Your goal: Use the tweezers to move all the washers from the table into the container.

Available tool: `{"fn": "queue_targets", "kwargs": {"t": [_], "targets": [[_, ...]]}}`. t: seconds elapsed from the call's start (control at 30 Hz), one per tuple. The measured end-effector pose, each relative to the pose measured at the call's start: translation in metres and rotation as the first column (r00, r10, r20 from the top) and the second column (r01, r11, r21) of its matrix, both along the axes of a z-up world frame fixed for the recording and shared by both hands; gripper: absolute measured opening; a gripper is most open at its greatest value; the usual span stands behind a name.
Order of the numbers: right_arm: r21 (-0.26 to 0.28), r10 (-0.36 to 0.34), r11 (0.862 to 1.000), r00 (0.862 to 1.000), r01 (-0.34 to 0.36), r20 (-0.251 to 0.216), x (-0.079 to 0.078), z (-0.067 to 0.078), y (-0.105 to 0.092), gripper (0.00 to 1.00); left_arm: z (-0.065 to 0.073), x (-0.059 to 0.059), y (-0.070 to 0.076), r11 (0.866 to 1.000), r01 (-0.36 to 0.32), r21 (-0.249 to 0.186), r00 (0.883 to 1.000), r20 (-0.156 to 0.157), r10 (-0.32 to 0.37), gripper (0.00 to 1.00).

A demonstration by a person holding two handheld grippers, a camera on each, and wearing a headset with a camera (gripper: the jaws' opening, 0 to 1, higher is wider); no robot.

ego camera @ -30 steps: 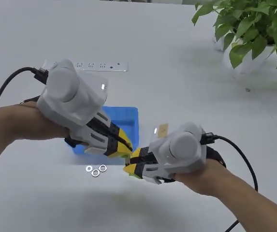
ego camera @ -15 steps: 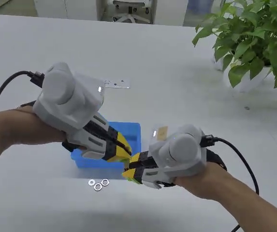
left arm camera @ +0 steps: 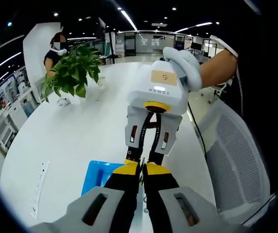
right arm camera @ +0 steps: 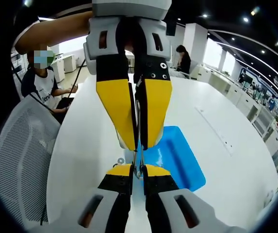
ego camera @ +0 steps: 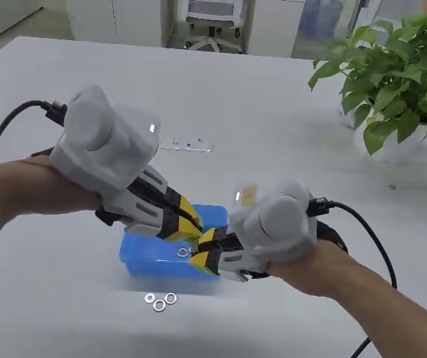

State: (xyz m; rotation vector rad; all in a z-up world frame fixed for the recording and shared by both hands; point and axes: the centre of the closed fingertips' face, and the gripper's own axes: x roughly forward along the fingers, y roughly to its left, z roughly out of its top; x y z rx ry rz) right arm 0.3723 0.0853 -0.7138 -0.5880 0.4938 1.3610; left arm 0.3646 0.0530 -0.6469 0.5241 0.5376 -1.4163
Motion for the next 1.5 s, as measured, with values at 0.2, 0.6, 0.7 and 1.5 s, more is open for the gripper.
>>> {"fn": "queue_targets", "kwargs": {"t": [0.2,0.6,0.7,1.5], "targets": [[0.001,0.014,1.000,1.000,-0.014,0.007,0.012,0.000,0.009,0.09,0.000,0.012,0.009,1.000,-0.018,0.005,1.000,0.009,0.018,0.07],[0.004,0.032,0.999,1.000,-0.032,-0.001,0.030,-0.011,0.026,0.10,-0.011,0.031,0.025,0.999,-0.043,0.023,0.999,0.004,0.043,0.07],[0.003,0.036,0.999,0.999,-0.036,-0.006,0.034,-0.015,0.029,0.10,-0.015,0.035,0.028,0.999,-0.045,0.027,0.999,0.001,0.045,0.07],[-0.024,0.071,0.997,0.996,-0.073,-0.057,0.049,-0.057,0.040,0.10,-0.057,0.054,0.038,0.998,-0.052,0.036,0.998,-0.042,0.054,0.07]]}}
